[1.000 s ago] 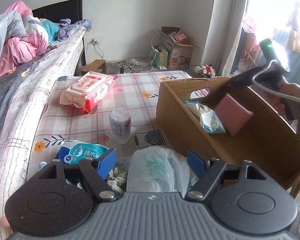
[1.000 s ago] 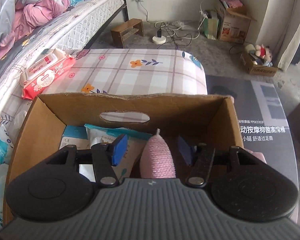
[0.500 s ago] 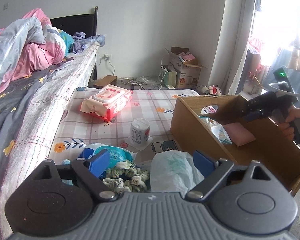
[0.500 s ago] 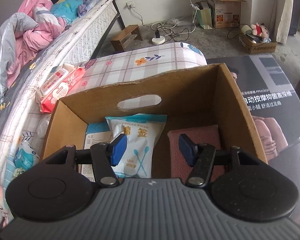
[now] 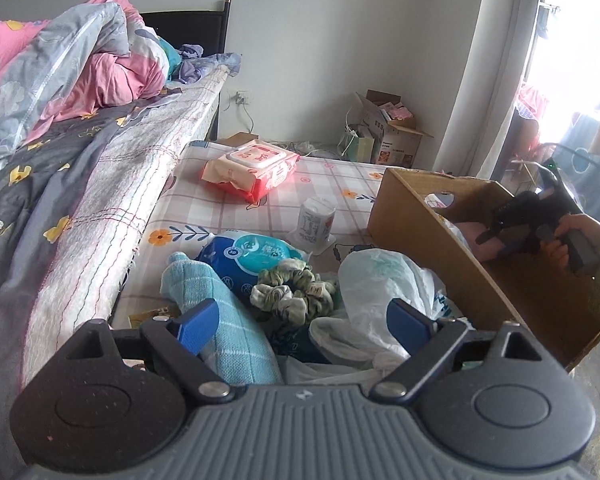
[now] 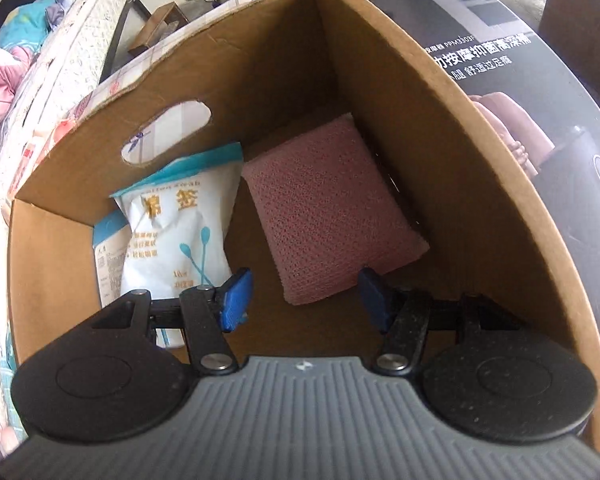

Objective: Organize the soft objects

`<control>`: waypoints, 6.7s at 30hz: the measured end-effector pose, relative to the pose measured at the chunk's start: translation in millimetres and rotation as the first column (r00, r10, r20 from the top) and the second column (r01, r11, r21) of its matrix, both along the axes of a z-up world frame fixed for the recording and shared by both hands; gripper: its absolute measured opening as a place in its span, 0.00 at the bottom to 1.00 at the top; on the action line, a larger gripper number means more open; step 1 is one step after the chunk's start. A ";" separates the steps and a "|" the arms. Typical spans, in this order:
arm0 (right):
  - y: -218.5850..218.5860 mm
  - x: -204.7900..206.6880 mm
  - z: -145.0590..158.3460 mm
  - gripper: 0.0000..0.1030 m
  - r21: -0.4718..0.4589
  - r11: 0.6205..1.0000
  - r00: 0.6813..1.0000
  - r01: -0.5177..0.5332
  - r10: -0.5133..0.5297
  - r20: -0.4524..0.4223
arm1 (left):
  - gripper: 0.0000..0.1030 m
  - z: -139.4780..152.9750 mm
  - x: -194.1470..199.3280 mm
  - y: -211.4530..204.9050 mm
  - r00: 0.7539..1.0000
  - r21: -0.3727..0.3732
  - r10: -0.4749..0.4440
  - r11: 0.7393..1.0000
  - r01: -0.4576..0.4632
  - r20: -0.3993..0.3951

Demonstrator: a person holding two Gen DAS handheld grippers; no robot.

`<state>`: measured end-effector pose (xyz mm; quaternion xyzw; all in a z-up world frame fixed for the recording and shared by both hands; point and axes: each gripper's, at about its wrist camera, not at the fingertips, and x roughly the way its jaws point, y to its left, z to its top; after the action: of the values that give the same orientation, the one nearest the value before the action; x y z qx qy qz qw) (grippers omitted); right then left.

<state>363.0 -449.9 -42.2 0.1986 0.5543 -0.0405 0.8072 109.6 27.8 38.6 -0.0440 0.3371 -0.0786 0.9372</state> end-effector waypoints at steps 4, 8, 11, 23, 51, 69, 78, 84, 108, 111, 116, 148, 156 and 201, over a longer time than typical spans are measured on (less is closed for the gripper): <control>5.1 8.4 3.8 0.57 -0.001 1.000 1.000 0.012 -0.012 0.019 | 0.89 -3.6 -9.2 5.4 1.000 0.020 0.018 1.000 -0.018 0.004; 6.2 -0.4 11.3 0.60 -0.008 1.000 1.000 0.019 -0.019 0.001 | 0.89 -3.5 -14.6 10.8 1.000 0.034 0.024 0.999 -0.024 0.016; 5.5 -22.2 24.7 0.62 -0.013 1.000 1.000 0.021 -0.021 0.015 | 0.89 -4.7 -19.3 16.5 1.000 0.035 0.026 0.999 -0.027 0.017; 73.2 -137.1 112.9 0.63 0.131 0.966 0.937 -0.221 0.174 0.303 | 0.89 -6.9 -51.9 31.4 0.999 0.085 0.042 0.995 -0.044 0.032; 386.5 -151.2 -6.8 0.55 0.595 0.731 0.927 -0.335 0.369 0.070 | 0.82 -62.4 -1.1 86.6 0.988 0.199 0.049 0.980 -0.019 -0.148; 394.7 -141.5 -19.6 0.66 0.705 0.645 0.932 -0.295 0.358 0.062 | 0.84 -50.8 7.1 80.7 0.983 0.237 0.107 0.969 -0.069 -0.148; 377.5 -167.5 26.1 0.66 0.774 0.518 0.905 -0.363 0.396 0.159 | 0.81 14.2 -30.9 71.0 0.991 0.213 0.132 0.969 -0.128 -0.009; 333.4 -176.6 60.3 0.66 0.798 0.466 0.913 -0.383 0.323 0.249 | 0.81 48.4 -20.1 27.3 0.994 0.253 0.042 0.965 -0.066 0.097; -25.8 -115.8 78.8 0.65 0.340 0.937 0.966 -0.081 -0.010 0.258 | 0.81 -25.5 157.9 -302.2 0.877 -0.020 -0.456 0.888 0.459 -0.151; -38.8 -94.0 69.7 0.61 0.238 0.968 0.973 -0.078 0.021 0.231 | 0.81 -45.3 168.8 -313.7 0.864 0.006 -0.458 0.883 0.470 -0.210; -37.4 -81.1 64.5 0.61 0.077 0.993 0.968 -0.093 0.072 0.242 | 0.81 -52.9 166.9 -300.8 0.871 0.033 -0.438 0.890 0.456 -0.224; 17.8 46.5 12.8 0.46 0.132 0.986 0.992 -0.102 0.092 0.082 | 0.81 8.9 106.3 -111.0 0.980 -0.004 -0.175 0.984 0.175 -0.090; 15.2 13.7 15.5 0.44 0.099 0.986 0.990 -0.137 0.140 -0.025 | 0.81 9.1 103.4 -109.2 0.977 -0.038 -0.199 0.980 0.197 -0.072; 26.1 86.3 4.5 0.29 -0.245 0.954 0.963 -0.175 0.218 0.160 | 0.81 2.6 111.2 -94.1 0.980 -0.013 -0.178 0.984 0.177 -0.089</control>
<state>449.3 -423.8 -37.7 0.0509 0.4857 -0.0048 0.8727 220.8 -66.3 41.2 -0.0197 0.3812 -0.1608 0.9102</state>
